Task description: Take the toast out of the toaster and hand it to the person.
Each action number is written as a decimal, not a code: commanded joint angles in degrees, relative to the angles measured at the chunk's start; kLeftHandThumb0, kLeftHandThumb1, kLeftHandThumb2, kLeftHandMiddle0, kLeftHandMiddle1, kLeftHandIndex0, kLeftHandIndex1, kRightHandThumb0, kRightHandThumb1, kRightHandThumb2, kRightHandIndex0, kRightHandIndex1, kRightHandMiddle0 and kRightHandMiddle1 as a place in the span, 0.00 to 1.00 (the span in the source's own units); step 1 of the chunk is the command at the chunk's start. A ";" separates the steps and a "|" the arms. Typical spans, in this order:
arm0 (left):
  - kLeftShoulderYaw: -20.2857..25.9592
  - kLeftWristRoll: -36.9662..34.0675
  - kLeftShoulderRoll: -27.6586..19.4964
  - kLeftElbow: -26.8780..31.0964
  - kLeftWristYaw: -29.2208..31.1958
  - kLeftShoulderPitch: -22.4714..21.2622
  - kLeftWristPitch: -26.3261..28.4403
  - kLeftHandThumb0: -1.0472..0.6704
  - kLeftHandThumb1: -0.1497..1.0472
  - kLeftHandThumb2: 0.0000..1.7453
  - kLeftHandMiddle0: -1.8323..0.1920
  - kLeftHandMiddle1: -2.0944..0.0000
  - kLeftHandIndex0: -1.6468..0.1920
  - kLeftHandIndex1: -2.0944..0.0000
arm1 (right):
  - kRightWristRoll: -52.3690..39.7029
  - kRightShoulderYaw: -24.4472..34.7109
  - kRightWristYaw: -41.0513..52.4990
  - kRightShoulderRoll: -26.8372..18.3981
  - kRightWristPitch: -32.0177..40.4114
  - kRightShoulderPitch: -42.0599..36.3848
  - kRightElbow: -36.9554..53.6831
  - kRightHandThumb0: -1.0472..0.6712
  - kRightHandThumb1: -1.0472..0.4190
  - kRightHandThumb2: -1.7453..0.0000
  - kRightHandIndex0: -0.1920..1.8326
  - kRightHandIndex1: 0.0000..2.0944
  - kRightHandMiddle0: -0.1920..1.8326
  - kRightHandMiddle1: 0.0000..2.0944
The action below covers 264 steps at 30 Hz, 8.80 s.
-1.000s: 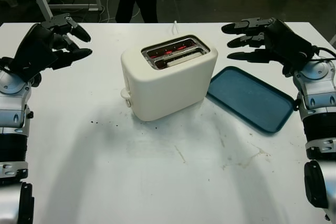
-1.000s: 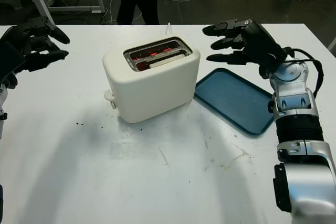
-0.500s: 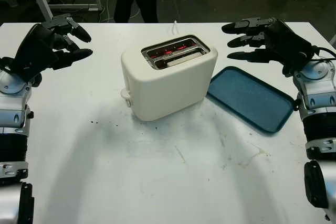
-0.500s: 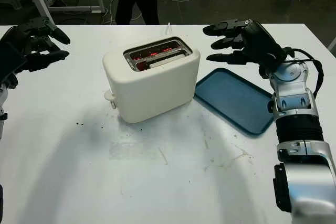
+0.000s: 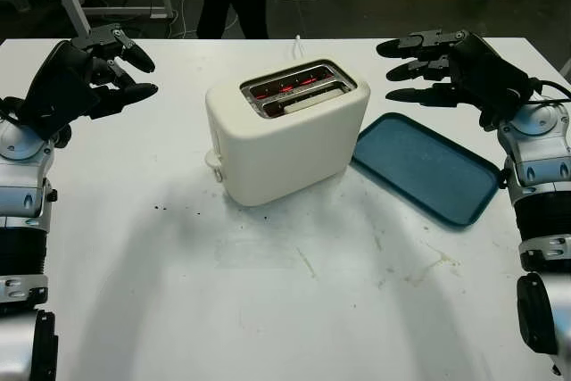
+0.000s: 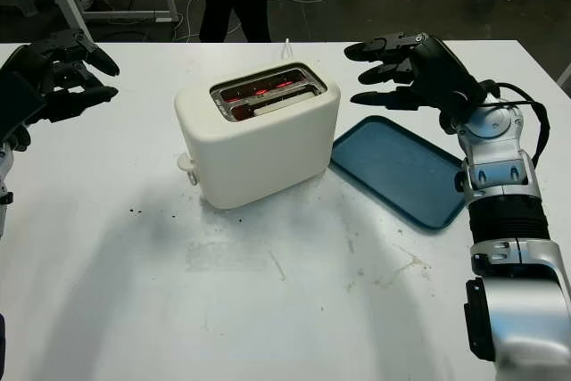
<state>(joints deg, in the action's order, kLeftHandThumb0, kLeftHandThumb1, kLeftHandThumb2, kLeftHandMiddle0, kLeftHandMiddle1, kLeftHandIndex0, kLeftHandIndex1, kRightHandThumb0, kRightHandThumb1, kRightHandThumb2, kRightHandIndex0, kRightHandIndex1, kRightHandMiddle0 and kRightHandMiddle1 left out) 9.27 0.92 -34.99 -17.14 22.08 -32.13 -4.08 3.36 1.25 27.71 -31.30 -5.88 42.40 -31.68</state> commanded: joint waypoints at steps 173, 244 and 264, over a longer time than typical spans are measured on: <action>0.34 -0.20 0.09 1.06 -1.86 1.55 0.78 0.00 0.89 0.02 0.64 0.31 0.65 0.34 | 32.99 -27.57 -18.32 4.38 -27.74 19.99 -16.86 0.23 0.18 1.00 0.59 0.81 0.59 0.56; 0.02 -0.47 0.49 -0.77 -1.73 0.96 0.08 0.00 0.89 0.01 0.62 0.31 0.63 0.34 | -8.55 15.62 -22.52 6.46 -2.90 16.10 -36.29 0.32 0.13 1.00 0.63 0.79 0.57 0.65; -0.17 0.00 0.54 -1.17 -2.06 1.10 -1.36 0.00 0.89 0.03 0.62 0.31 0.63 0.34 | -1.78 10.02 -44.20 12.16 -6.36 15.06 -39.30 0.37 0.10 1.00 0.59 0.83 0.60 0.61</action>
<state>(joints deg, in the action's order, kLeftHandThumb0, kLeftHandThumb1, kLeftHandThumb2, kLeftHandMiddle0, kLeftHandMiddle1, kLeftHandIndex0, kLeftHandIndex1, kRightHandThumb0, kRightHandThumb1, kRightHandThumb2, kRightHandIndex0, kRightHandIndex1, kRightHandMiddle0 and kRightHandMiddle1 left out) 9.40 0.65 -34.61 -17.93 20.30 -31.04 -4.27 0.89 11.76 -15.45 -19.46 -11.06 57.01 -70.29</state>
